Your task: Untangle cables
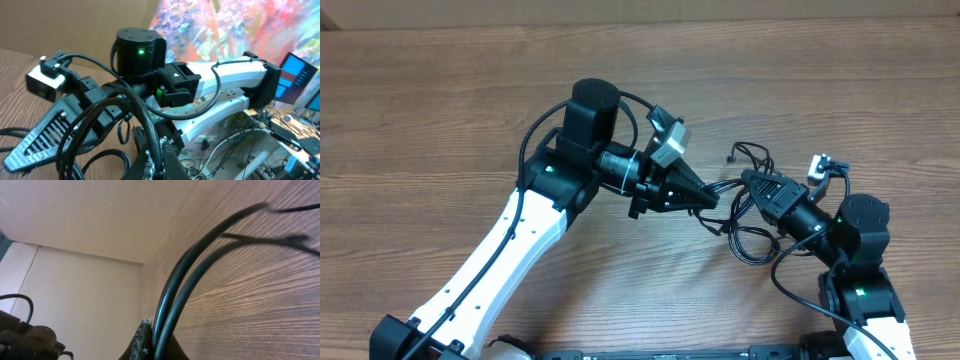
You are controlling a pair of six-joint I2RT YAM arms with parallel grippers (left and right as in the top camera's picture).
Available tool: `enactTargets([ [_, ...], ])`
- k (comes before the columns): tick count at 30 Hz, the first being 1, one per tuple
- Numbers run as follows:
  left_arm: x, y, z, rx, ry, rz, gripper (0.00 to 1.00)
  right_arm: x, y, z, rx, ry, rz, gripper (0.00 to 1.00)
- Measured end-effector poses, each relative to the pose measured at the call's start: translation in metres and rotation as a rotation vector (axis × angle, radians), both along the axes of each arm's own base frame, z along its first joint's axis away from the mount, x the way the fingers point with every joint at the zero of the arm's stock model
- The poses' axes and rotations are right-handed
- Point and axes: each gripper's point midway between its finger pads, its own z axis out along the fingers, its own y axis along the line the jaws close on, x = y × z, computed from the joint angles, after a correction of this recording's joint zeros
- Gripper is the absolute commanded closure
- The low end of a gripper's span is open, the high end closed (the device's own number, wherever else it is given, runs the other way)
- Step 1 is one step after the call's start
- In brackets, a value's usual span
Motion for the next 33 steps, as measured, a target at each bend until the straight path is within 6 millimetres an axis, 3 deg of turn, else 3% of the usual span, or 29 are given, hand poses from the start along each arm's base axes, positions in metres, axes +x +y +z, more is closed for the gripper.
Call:
enactTargets([
  [5,0.022,0.002,-0.013,0.088,0.073,0.131,0.96,-0.001,-0.004,-0.011,-0.034,0.029,-0.017,0.96],
  [10,0.071,0.025,-0.054,0.302,0.244,0.444,0.96,0.000,-0.009,-0.020,-0.069,0.052,-0.044,0.96],
  [15,0.114,0.078,-0.109,0.570,0.373,0.820,0.96,0.001,-0.010,-0.021,-0.076,0.053,-0.049,0.96],
  [20,0.135,0.128,-0.140,0.744,0.454,1.095,0.96,0.001,-0.010,-0.021,-0.079,0.052,-0.048,0.96],
  [25,0.148,0.169,-0.151,0.792,0.574,1.297,0.96,0.000,-0.010,-0.021,-0.095,0.040,-0.041,0.96],
  [33,0.163,0.232,-0.155,0.706,0.883,1.569,0.96,0.000,-0.009,-0.022,-0.180,-0.024,-0.004,0.96],
])
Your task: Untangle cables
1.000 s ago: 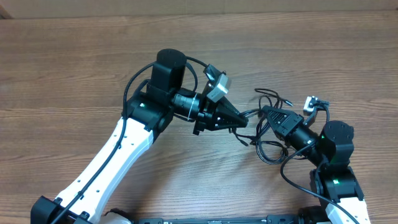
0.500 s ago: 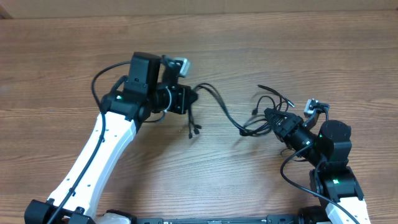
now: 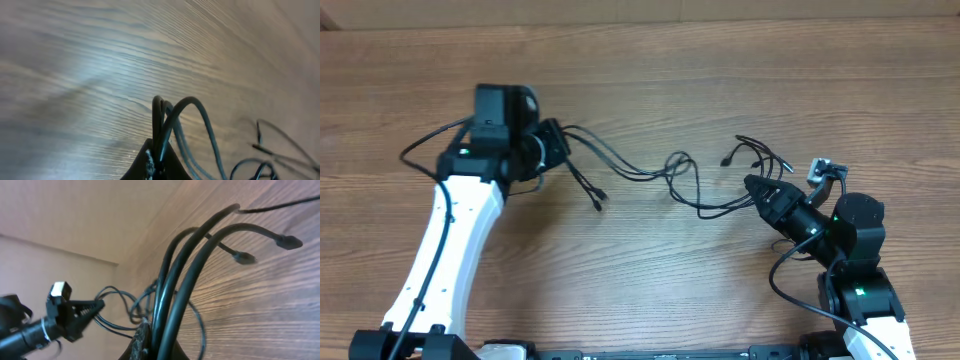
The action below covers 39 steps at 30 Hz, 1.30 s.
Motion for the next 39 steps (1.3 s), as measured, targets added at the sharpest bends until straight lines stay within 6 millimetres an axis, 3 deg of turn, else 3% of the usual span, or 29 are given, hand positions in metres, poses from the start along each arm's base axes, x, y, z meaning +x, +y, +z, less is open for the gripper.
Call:
enactTargets([
  [10,-0.003,0.035,-0.005,-0.139,0.118,0.319,0.96,-0.007,0.000,-0.014,-0.235,-0.105,0.112,0.96],
  [19,-0.001,0.039,-0.004,-0.304,0.196,0.578,0.94,-0.013,-0.013,-0.042,-0.402,-0.063,0.122,0.96],
  [20,0.000,0.039,-0.003,-0.320,0.197,0.597,0.80,-0.013,-0.016,-0.044,-0.416,-0.056,0.114,0.96],
  [22,0.004,0.040,-0.001,-0.338,0.187,0.619,0.13,-0.012,-0.019,-0.045,-0.432,-0.052,0.099,0.96],
  [23,0.006,0.042,0.000,-0.346,0.181,0.632,0.01,-0.011,-0.021,-0.046,-0.441,-0.051,0.092,0.96],
  [31,0.007,0.047,0.000,-0.297,0.149,0.587,0.00,-0.009,-0.026,-0.048,-0.469,-0.049,0.072,0.96],
  [39,-0.002,0.028,0.000,-0.125,0.062,0.141,0.00,-0.005,-0.026,-0.041,-0.435,-0.059,0.042,0.96],
])
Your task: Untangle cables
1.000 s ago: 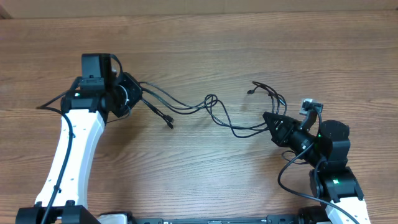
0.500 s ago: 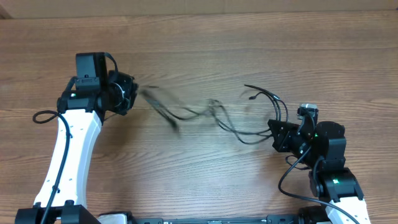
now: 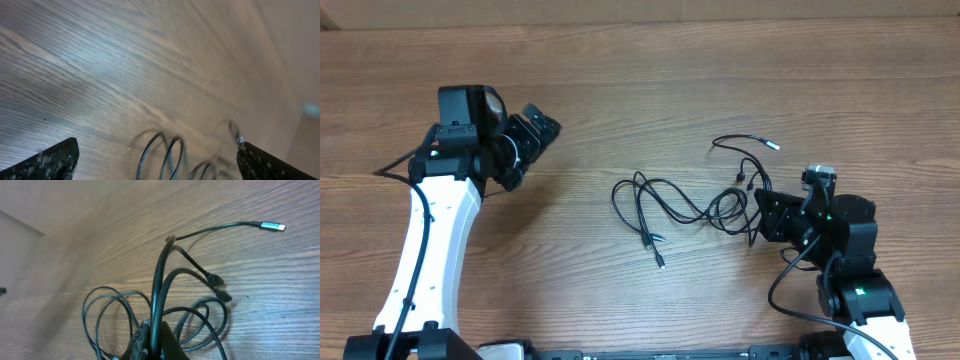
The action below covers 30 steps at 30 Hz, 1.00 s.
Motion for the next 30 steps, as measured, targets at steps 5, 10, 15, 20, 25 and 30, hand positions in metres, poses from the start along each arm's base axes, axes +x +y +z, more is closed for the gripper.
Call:
enactTargets([
  [5,-0.007,-0.014,0.000,0.047,-0.040,-0.174,0.00,0.021,0.012,0.053,0.144,-0.198,0.014,0.96],
  [10,-0.012,-0.036,0.000,0.078,-0.071,-0.310,0.00,0.019,0.026,0.165,0.327,-0.610,0.109,0.96],
  [15,-0.020,-0.066,0.000,0.125,-0.122,-0.484,0.00,-0.015,0.021,0.253,0.512,-0.905,0.151,0.96],
  [20,-0.026,-0.081,0.000,0.159,-0.157,-0.590,0.00,-0.010,0.021,0.270,0.550,-0.866,0.146,0.96],
  [25,-0.026,-0.083,0.000,0.176,-0.174,-0.625,0.00,0.023,0.024,0.261,0.513,-0.682,0.101,0.96],
  [30,-0.028,-0.089,0.000,0.184,-0.183,-0.655,0.00,0.070,0.026,0.245,0.450,-0.378,0.034,0.96],
])
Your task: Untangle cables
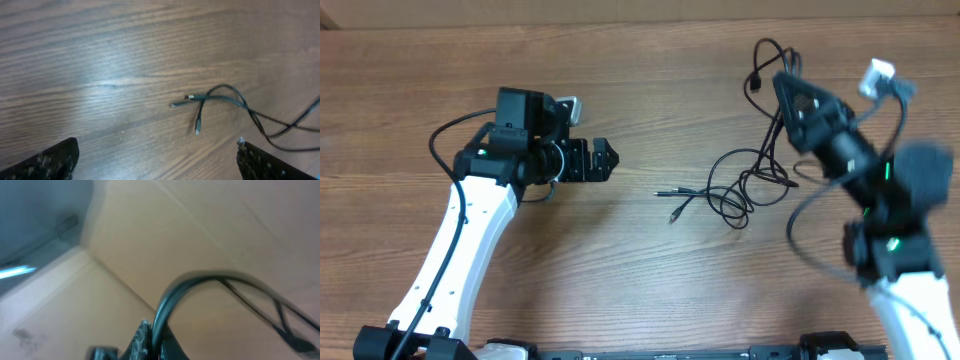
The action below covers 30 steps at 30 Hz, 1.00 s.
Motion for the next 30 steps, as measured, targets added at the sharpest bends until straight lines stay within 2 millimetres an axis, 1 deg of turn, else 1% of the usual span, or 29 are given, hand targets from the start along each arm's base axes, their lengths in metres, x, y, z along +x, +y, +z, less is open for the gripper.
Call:
enactTargets([
  [1,-0.001,-0.002,0.000,0.001,0.000,-0.010,0.00,0.006,0.000,0.003,-0.014,0.026,-0.002,0.96],
  [2,-0.002,-0.005,0.000,0.003,-0.003,-0.023,0.00,0.015,0.000,-0.001,-0.052,0.122,0.001,0.96],
  [3,-0.004,-0.008,0.000,0.005,-0.004,-0.033,0.00,0.019,0.000,-0.004,-0.084,0.180,0.002,0.96],
  [5,-0.006,-0.013,0.000,0.008,-0.009,-0.055,0.00,0.032,0.000,0.002,-0.159,0.259,0.017,0.96],
  [6,-0.006,-0.015,0.000,0.009,-0.010,-0.062,0.00,0.036,0.000,-0.002,-0.210,0.322,0.031,0.96],
  [7,-0.007,-0.017,0.000,0.008,-0.012,-0.067,0.00,0.038,0.001,0.001,-0.224,0.331,0.040,0.96],
  [9,-0.006,-0.017,0.001,0.007,-0.016,-0.069,0.00,0.043,0.002,-0.002,-0.283,0.393,0.069,0.96],
  [11,-0.006,-0.018,0.001,0.007,-0.017,-0.069,0.00,0.050,0.003,-0.009,-0.348,0.437,0.102,0.96],
  [14,-0.006,-0.018,0.001,0.007,-0.017,-0.069,0.00,0.055,0.003,-0.038,-0.427,0.522,0.154,0.95],
  [15,-0.006,-0.018,0.001,0.007,-0.016,-0.069,0.00,0.056,0.002,-0.050,-0.446,0.560,0.163,0.91],
  [16,-0.006,-0.018,0.001,0.007,-0.016,-0.069,0.00,0.057,0.000,-0.063,-0.465,0.600,0.167,0.65],
  [17,-0.006,-0.018,0.001,0.008,-0.015,-0.069,0.00,0.058,-0.003,-0.078,-0.489,0.649,0.167,0.36],
  [18,-0.006,-0.018,0.001,0.007,-0.015,-0.069,0.00,0.058,-0.006,-0.089,-0.505,0.688,0.163,0.20],
  [19,-0.006,-0.018,0.001,0.008,-0.015,-0.069,0.00,0.058,-0.011,-0.106,-0.531,0.749,0.158,0.03],
  [20,-0.006,-0.018,0.001,0.008,-0.016,-0.069,0.00,0.057,-0.014,-0.116,-0.547,0.788,0.155,0.00],
  [22,-0.006,-0.018,0.001,0.008,-0.015,-0.069,0.00,0.052,-0.022,-0.143,-0.588,0.898,0.154,0.00],
  [23,-0.006,-0.018,0.001,0.008,-0.015,-0.069,0.00,0.049,-0.024,-0.153,-0.604,0.938,0.158,0.00],
  [24,-0.006,-0.018,0.001,0.008,-0.015,-0.069,0.00,0.041,-0.028,-0.163,-0.621,0.997,0.166,0.00],
  [27,-0.007,-0.018,0.001,0.008,-0.014,-0.069,0.01,0.029,-0.035,-0.173,-0.660,1.070,0.160,0.00],
  [30,-0.007,-0.017,0.000,0.009,-0.011,-0.069,0.00,0.014,-0.044,-0.178,-0.702,1.139,0.147,0.00],
])
